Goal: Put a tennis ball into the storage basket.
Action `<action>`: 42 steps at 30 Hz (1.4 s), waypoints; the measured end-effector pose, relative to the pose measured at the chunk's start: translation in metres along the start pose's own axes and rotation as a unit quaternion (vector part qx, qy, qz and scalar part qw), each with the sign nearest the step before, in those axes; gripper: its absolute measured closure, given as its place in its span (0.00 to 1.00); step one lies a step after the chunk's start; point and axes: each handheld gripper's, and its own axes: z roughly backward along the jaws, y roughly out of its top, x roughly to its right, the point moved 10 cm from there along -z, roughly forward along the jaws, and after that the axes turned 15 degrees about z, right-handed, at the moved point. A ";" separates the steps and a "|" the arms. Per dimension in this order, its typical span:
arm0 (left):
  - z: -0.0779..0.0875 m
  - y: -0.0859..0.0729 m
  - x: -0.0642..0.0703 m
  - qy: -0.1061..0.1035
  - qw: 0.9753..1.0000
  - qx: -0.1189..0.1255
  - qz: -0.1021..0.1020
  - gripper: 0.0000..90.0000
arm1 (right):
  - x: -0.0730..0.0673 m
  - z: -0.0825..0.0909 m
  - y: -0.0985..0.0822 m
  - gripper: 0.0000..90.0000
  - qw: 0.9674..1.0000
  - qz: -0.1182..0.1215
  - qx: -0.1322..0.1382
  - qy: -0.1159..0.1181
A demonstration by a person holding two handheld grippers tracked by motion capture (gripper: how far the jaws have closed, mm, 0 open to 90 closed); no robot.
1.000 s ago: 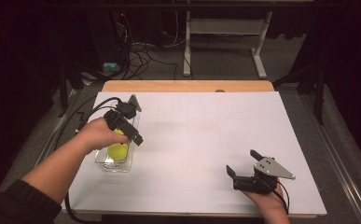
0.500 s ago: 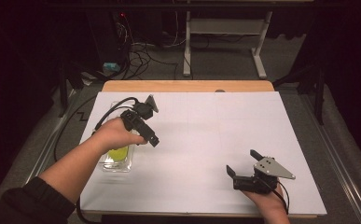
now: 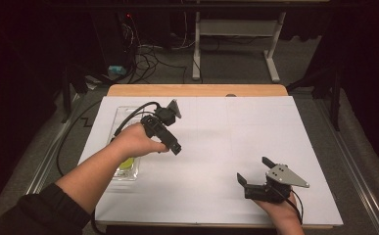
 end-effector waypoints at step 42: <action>-0.095 -0.020 0.012 -0.019 1.000 -0.016 -0.002 0.01 | 0.000 0.001 0.002 0.00 1.000 0.000 0.002 0.001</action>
